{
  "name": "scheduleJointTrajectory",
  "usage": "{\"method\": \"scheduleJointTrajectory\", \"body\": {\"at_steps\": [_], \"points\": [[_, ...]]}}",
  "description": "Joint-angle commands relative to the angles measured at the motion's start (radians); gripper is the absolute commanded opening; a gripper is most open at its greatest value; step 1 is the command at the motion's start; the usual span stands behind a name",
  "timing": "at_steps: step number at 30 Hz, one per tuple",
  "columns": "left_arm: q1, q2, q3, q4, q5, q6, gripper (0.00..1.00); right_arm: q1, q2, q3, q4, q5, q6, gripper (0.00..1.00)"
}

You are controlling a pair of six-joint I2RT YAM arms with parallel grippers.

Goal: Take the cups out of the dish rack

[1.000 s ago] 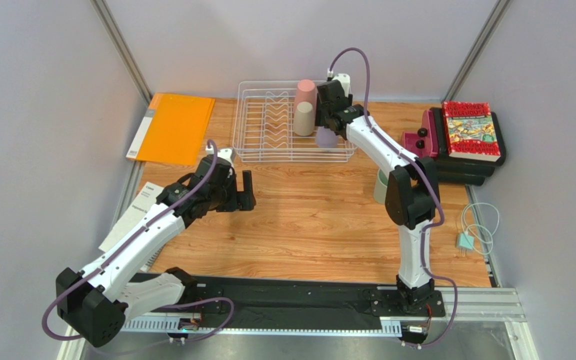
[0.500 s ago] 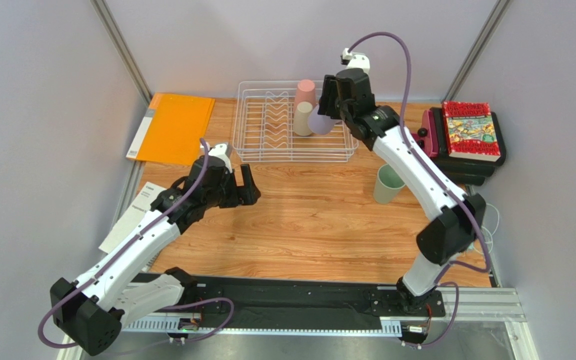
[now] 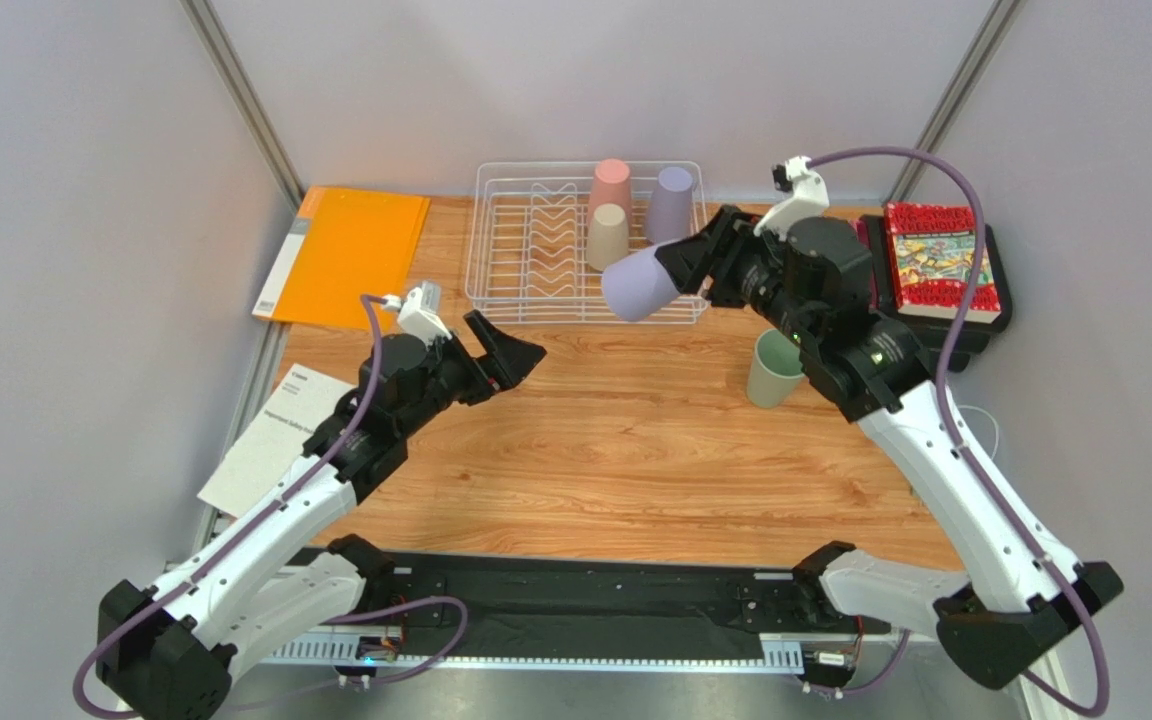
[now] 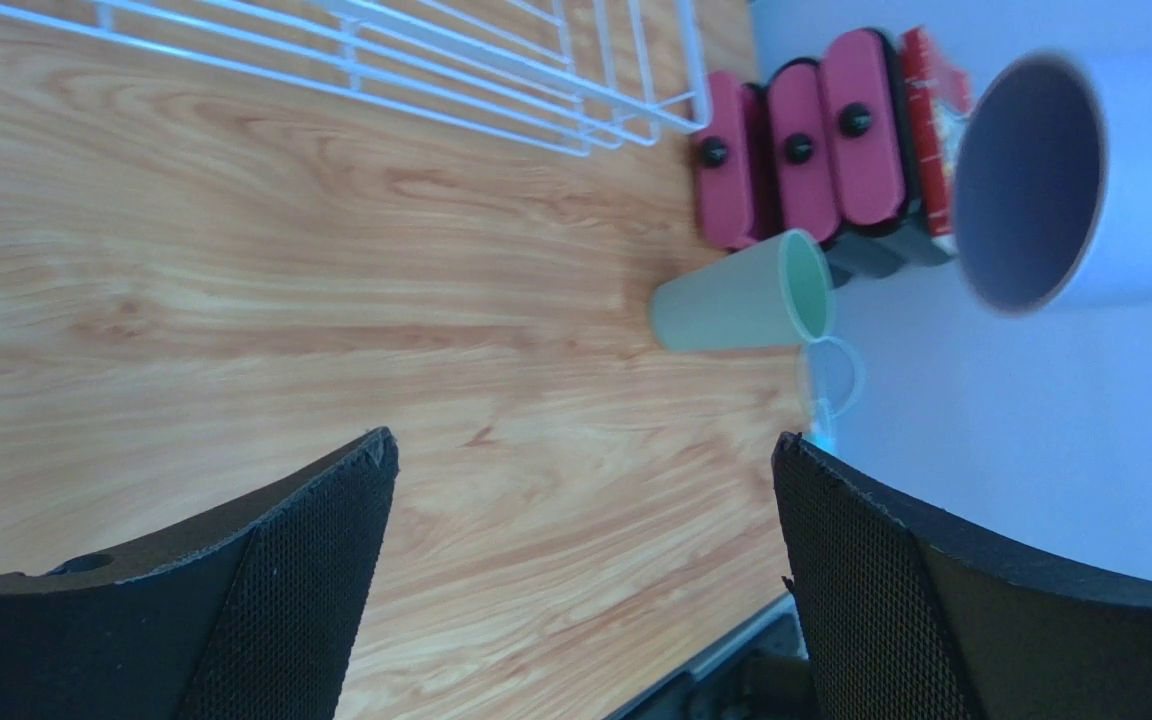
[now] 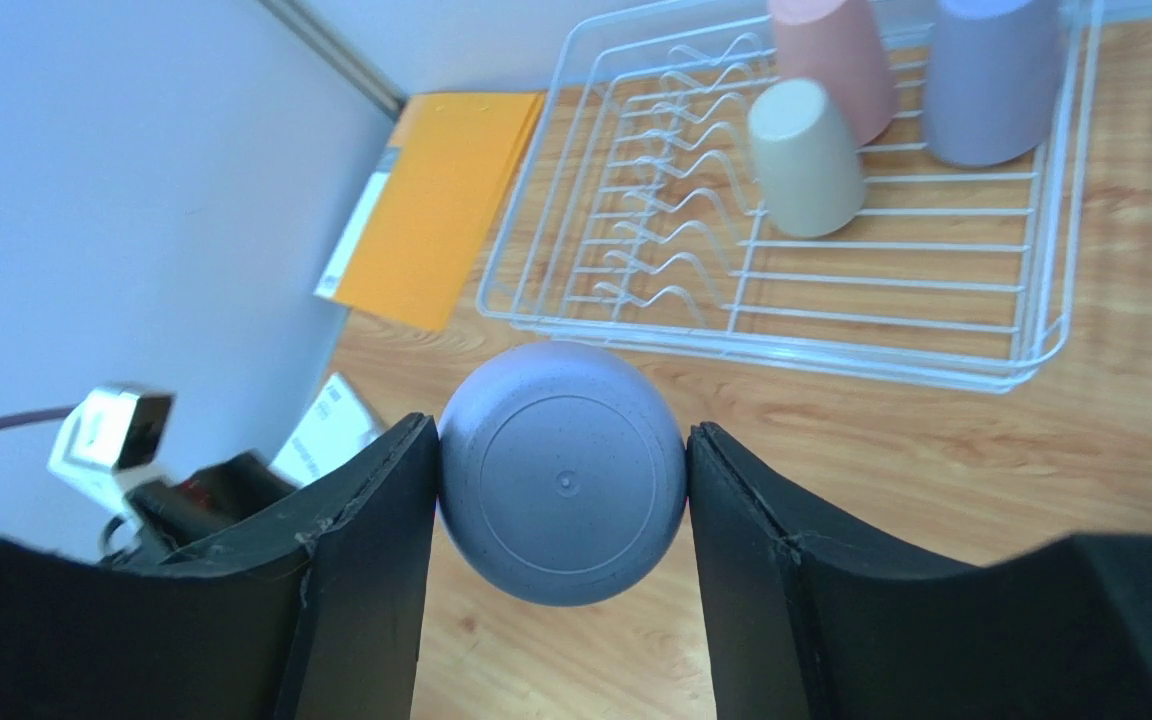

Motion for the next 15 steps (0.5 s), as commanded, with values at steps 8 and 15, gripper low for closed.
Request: {"method": "scheduleJointTrajectory", "body": {"at_steps": [8, 15], "points": [[-0.003, -0.027, -0.171, 0.703, 0.161, -0.328, 1.00, 0.011, -0.216, -0.333, 0.299, -0.243, 0.279, 0.00], [-0.003, 0.056, -0.261, 0.976, 0.200, -0.447, 0.99, 0.011, -0.252, -0.492, 0.493, -0.298, 0.379, 0.00]]}}
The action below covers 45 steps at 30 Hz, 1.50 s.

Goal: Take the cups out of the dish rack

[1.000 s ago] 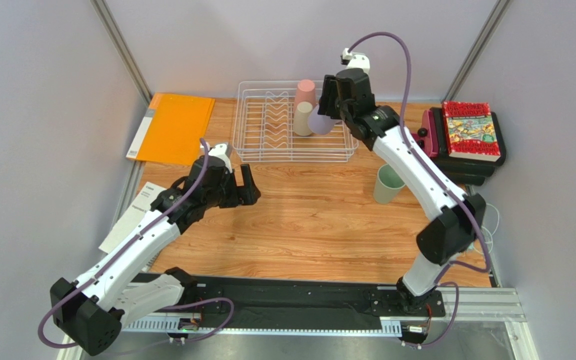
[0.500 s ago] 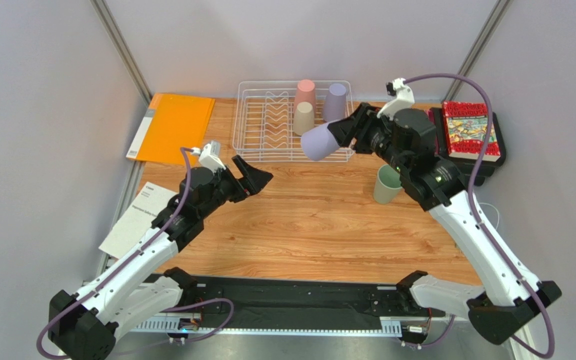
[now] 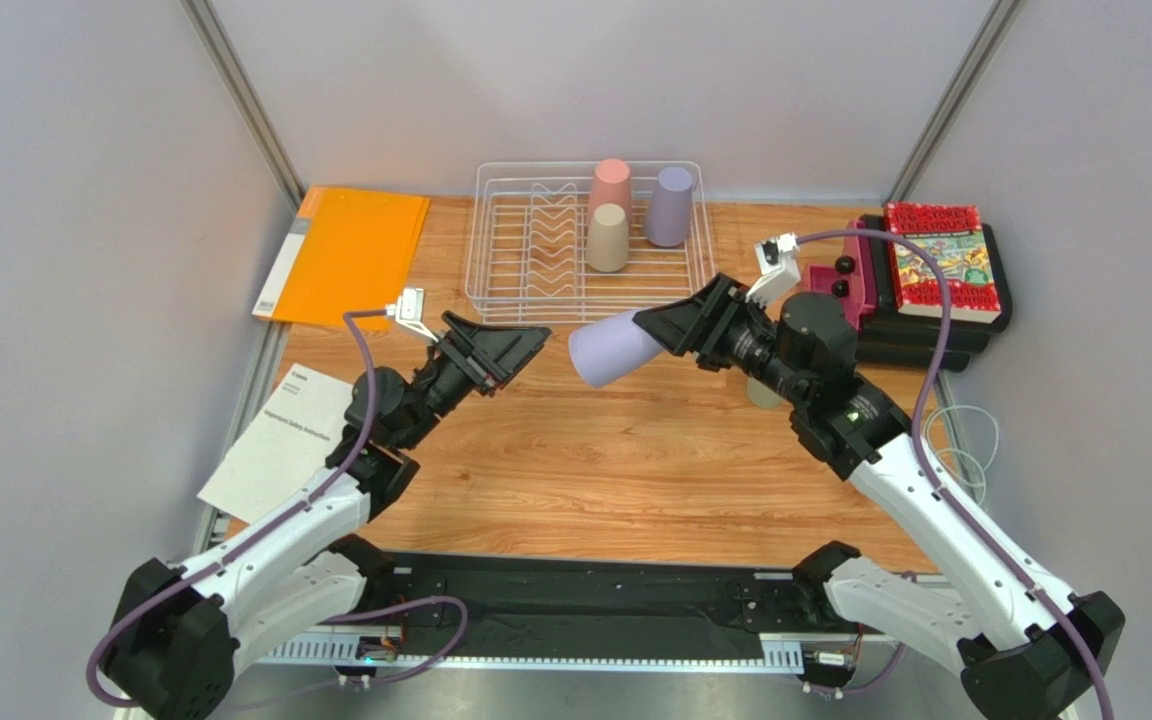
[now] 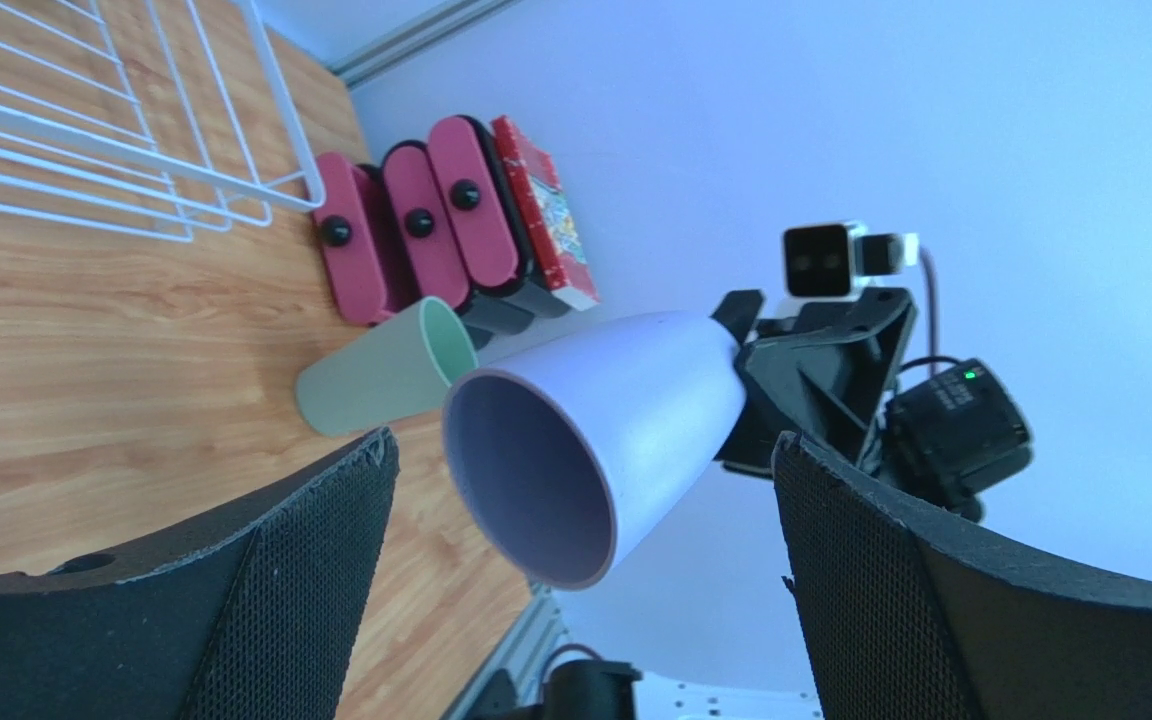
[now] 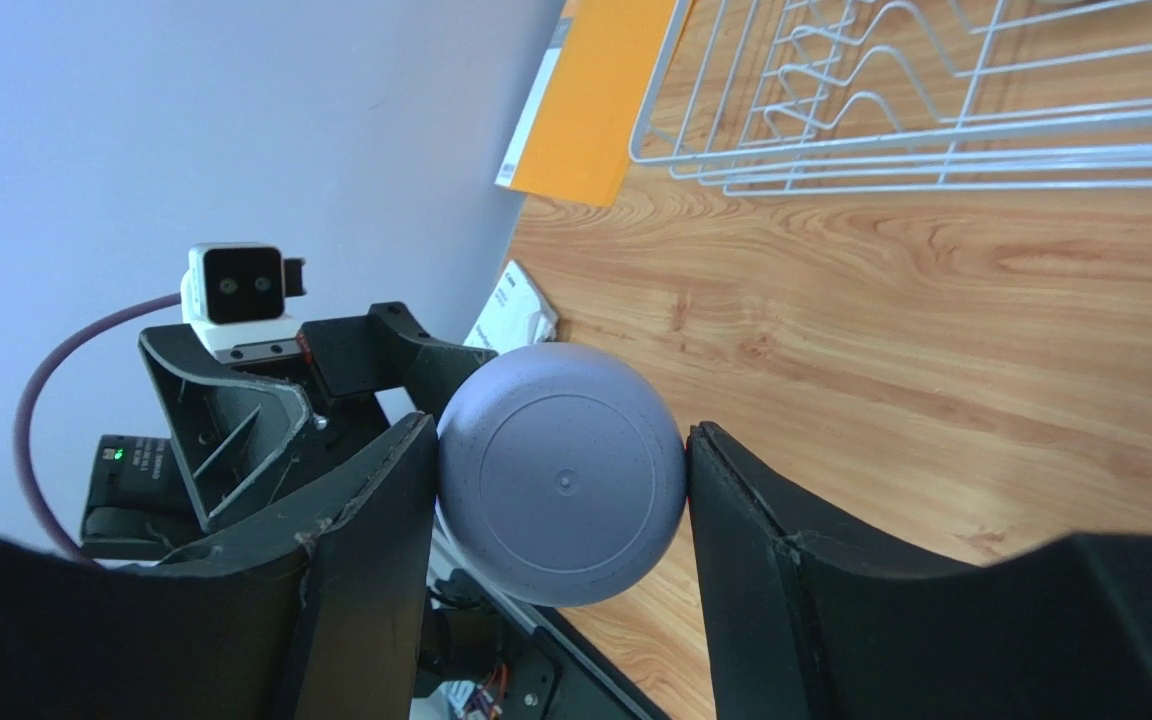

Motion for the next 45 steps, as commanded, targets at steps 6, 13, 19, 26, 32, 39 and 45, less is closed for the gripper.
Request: {"method": "scheduleJointTrajectory", "body": {"at_steps": [6, 13, 19, 26, 32, 39, 45], "points": [[-0.008, 0.149, -0.027, 0.360, 0.104, -0.150, 0.95, 0.005, -0.005, -0.086, 0.285, -0.081, 0.139, 0.00], [-0.028, 0.232, 0.003, 0.444, 0.143, -0.166, 0.83, 0.014, 0.041, -0.106, 0.345, -0.099, 0.158, 0.00], [-0.032, 0.265, 0.009, 0.481, 0.153, -0.175, 0.74, 0.026, 0.067, -0.116, 0.360, -0.105, 0.159, 0.00], [-0.035, 0.271, 0.018, 0.483, 0.172, -0.166, 0.43, 0.035, 0.072, -0.156, 0.377, -0.102, 0.164, 0.00], [-0.035, 0.278, 0.019, 0.488, 0.190, -0.166, 0.00, 0.037, 0.065, -0.179, 0.374, -0.101, 0.161, 0.00], [-0.035, 0.248, 0.053, 0.315, 0.221, -0.121, 0.00, 0.038, 0.065, -0.100, 0.232, -0.078, 0.090, 0.22], [-0.034, 0.153, 0.124, 0.035, 0.213, -0.002, 0.00, 0.038, 0.029, 0.002, 0.064, 0.020, -0.022, 0.48]]}}
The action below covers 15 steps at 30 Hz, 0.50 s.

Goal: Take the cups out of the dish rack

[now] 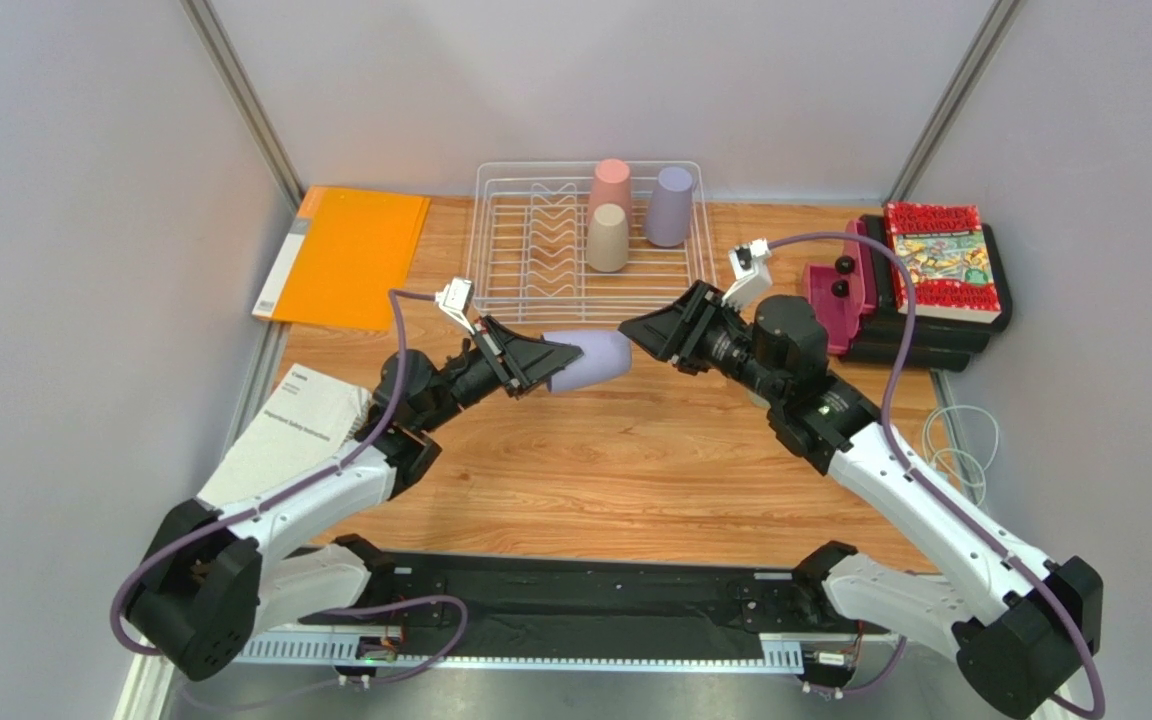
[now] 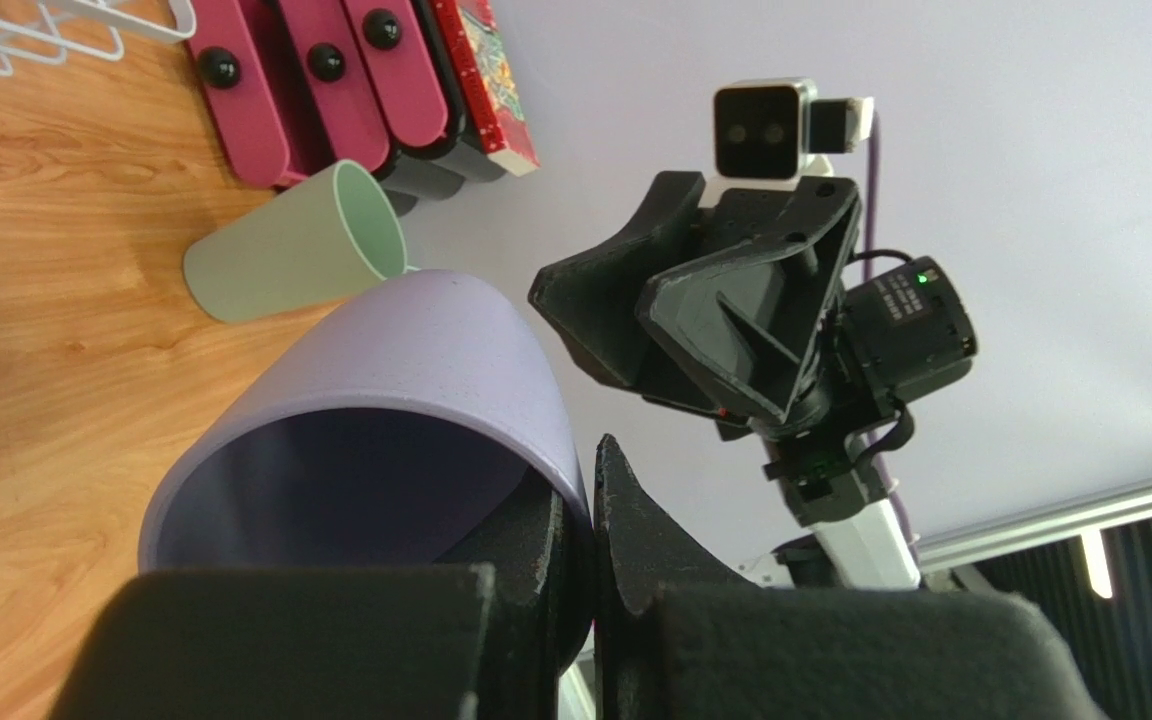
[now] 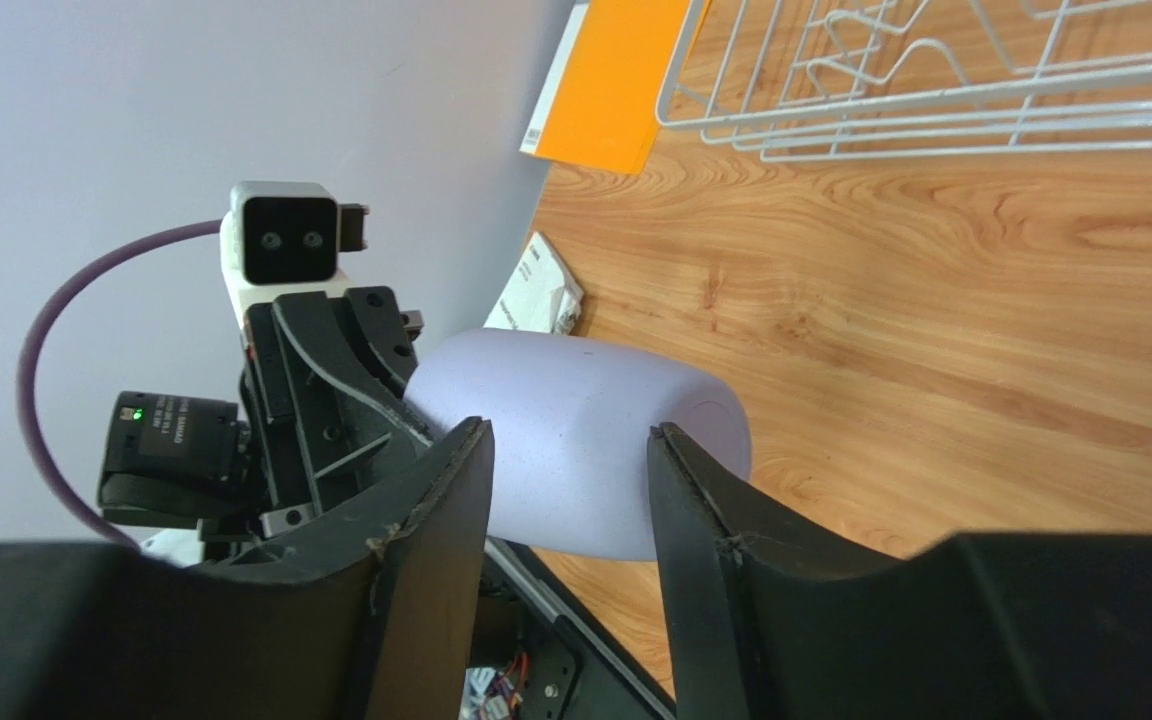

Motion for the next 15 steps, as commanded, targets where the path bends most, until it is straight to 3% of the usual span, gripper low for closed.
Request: {"method": "scheduleJointTrajectory", "body": {"at_steps": [1, 4, 5, 7, 8, 11, 15], "points": [[-0.003, -0.091, 0.119, -0.194, 0.011, 0.126, 0.00, 0.004, -0.048, 0.107, -0.121, 0.090, -0.108, 0.50], [-0.003, -0.134, 0.236, -0.479, -0.008, 0.276, 0.00, 0.004, -0.064, 0.179, -0.215, 0.156, -0.179, 0.54], [-0.003, -0.140, 0.274, -0.674, -0.045, 0.325, 0.00, 0.004, -0.062, 0.202, -0.292, 0.181, -0.223, 0.55], [-0.003, -0.137, 0.397, -0.864, -0.126, 0.480, 0.00, 0.003, -0.055, 0.289, -0.382, 0.270, -0.271, 0.55], [-0.003, -0.128, 0.440, -1.044, -0.166, 0.526, 0.00, 0.004, -0.042, 0.317, -0.464, 0.301, -0.297, 0.55], [-0.003, -0.080, 0.572, -1.311, -0.338, 0.697, 0.00, 0.004, -0.019, 0.391, -0.592, 0.397, -0.380, 0.55], [0.003, 0.039, 0.675, -1.521, -0.536, 0.783, 0.00, 0.004, -0.012, 0.417, -0.669, 0.520, -0.440, 0.55]]}}
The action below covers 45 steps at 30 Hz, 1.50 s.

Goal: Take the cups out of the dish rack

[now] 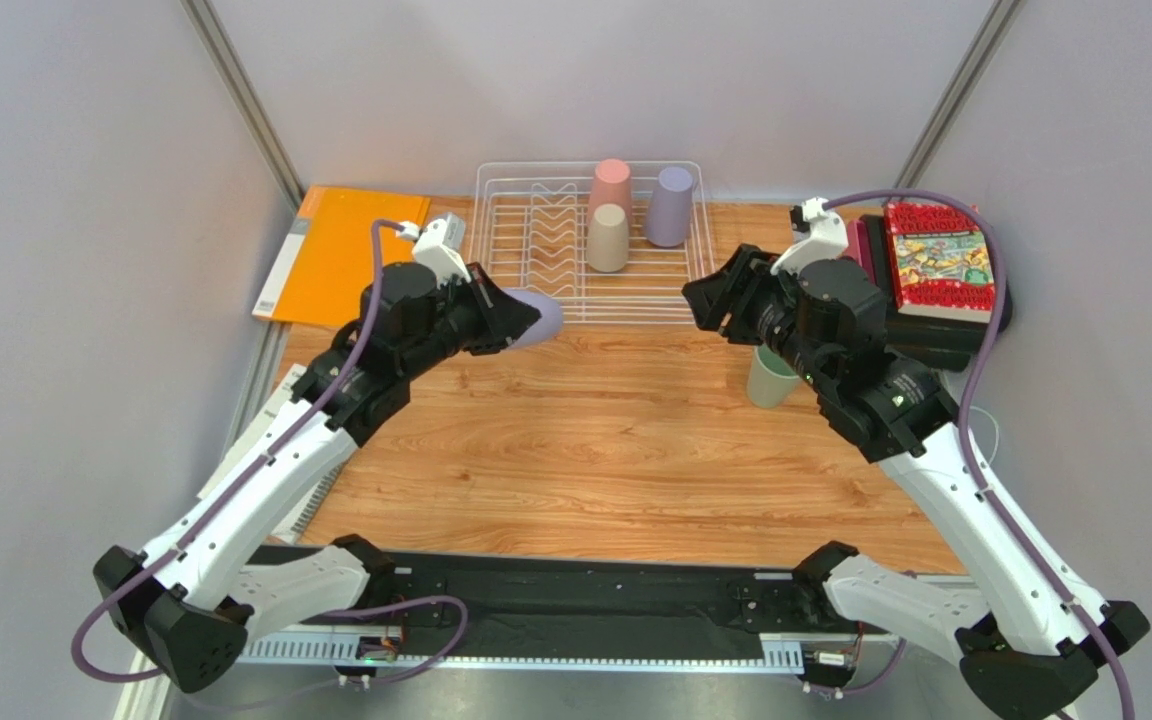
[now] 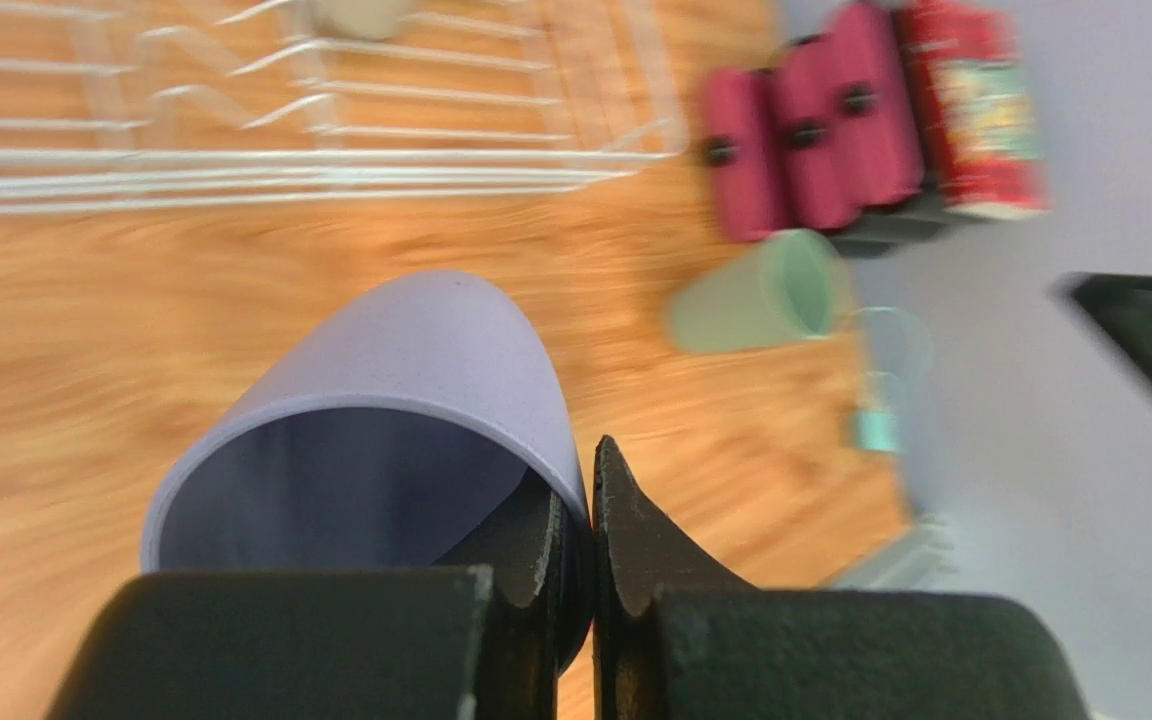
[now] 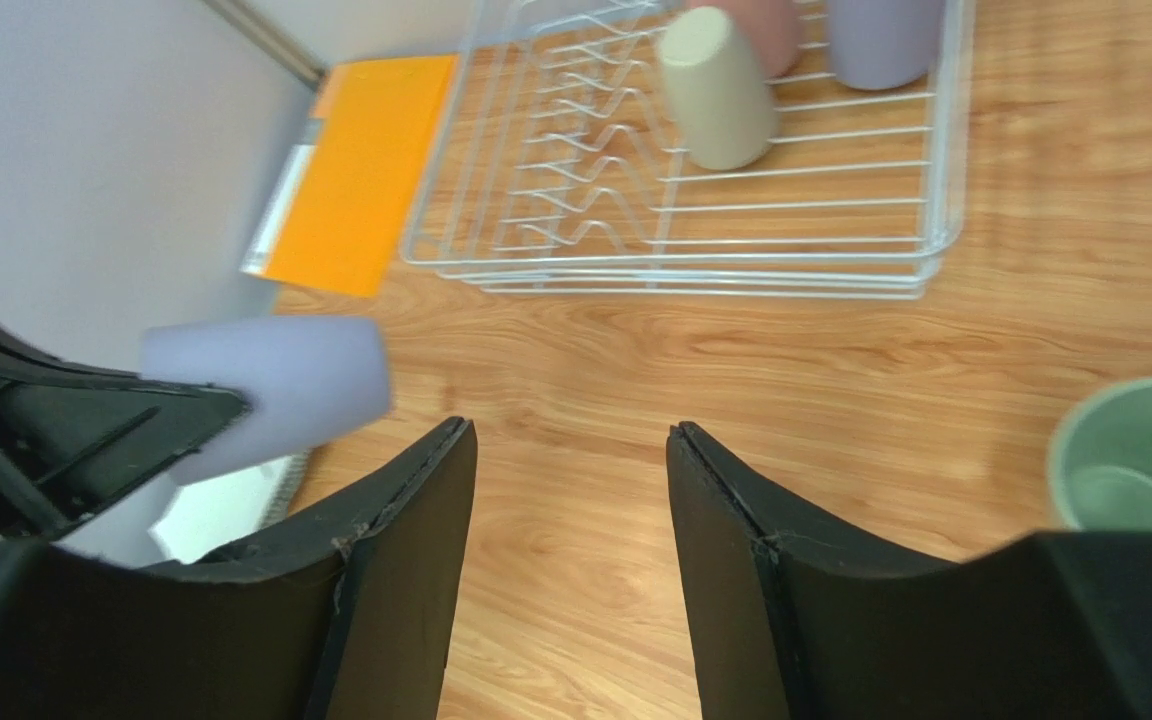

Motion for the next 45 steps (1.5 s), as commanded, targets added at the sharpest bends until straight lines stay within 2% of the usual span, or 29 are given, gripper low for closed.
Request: {"method": "scheduleJointTrajectory", "body": {"at_steps": [1, 5, 9, 12, 29, 36, 38, 41, 45], "points": [[0.011, 0.130, 0.106, -0.427, -0.258, 0.213, 0.00, 0.003, 0.017, 0.037, -0.178, 0.182, -0.125, 0.55], [0.025, 0.282, 0.153, -0.496, -0.270, 0.236, 0.00, 0.003, 0.033, 0.037, -0.181, 0.203, -0.142, 0.55], [0.028, 0.432, 0.190, -0.481, -0.264, 0.250, 0.00, 0.003, 0.043, 0.029, -0.169, 0.202, -0.150, 0.55], [0.038, 0.483, 0.200, -0.455, -0.257, 0.248, 0.00, 0.003, 0.054, 0.020, -0.154, 0.193, -0.156, 0.54], [0.114, 0.659, 0.255, -0.396, -0.231, 0.293, 0.00, 0.003, 0.119, -0.026, -0.082, 0.148, -0.162, 0.54], [0.123, 0.681, 0.264, -0.393, -0.229, 0.293, 0.00, 0.003, 0.131, -0.028, -0.074, 0.137, -0.162, 0.54], [0.123, 0.675, 0.264, -0.392, -0.229, 0.293, 0.03, 0.003, 0.134, -0.026, -0.074, 0.134, -0.159, 0.54], [0.123, 0.654, 0.262, -0.392, -0.229, 0.293, 0.14, 0.003, 0.134, -0.026, -0.073, 0.131, -0.159, 0.54], [0.123, 0.615, 0.264, -0.387, -0.237, 0.294, 0.40, 0.003, 0.135, -0.023, -0.073, 0.134, -0.159, 0.54]]}}
